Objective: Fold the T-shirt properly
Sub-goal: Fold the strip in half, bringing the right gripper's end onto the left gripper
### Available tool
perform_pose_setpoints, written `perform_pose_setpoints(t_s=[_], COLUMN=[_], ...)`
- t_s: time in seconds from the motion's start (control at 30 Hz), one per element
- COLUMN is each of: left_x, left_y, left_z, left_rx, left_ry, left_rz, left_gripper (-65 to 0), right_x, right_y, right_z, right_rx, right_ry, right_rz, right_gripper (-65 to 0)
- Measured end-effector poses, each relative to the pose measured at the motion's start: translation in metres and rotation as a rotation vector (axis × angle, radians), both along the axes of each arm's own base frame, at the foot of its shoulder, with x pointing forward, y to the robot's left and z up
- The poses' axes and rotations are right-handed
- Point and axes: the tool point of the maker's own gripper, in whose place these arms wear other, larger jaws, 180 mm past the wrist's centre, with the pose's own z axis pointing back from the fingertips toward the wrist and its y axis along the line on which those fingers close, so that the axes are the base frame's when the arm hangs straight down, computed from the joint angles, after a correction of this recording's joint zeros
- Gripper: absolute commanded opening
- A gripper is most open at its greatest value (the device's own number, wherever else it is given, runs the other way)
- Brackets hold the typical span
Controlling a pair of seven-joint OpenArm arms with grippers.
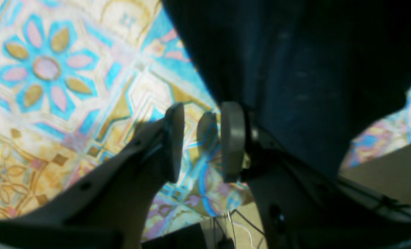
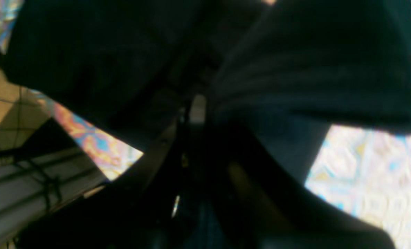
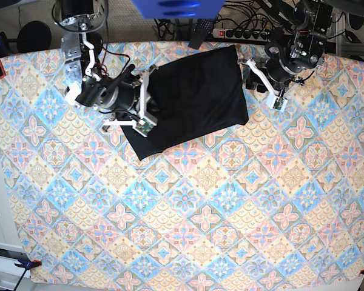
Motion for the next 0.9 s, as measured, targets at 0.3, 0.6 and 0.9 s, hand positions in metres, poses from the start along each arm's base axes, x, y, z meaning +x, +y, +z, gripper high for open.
perform_pose_setpoints(t_s=[0.3, 0.6, 0.9], left_x=[0.014, 0.048, 0.057], left_y=[-0.021, -0.048, -0.062], left_z=[-0.035, -0.036, -0.031], left_rx=[-0.042, -0.118, -0.153], left_ry=[0.055, -0.001, -0.034], left_rz=[0.009, 0.063, 0.076], left_gripper=[-48.3, -48.3, -48.3], right_x=[0.003, 0.011, 0.026], right_y=[0.054, 0.077, 0.086], right_z=[0.019, 0.029, 0.007], right_rx=[0.040, 0.040, -0.010], right_ry=[-0.063, -0.108, -0.058], right_rz=[0.170, 0.267, 0.322], right_gripper=[-64.8, -64.8, -64.8])
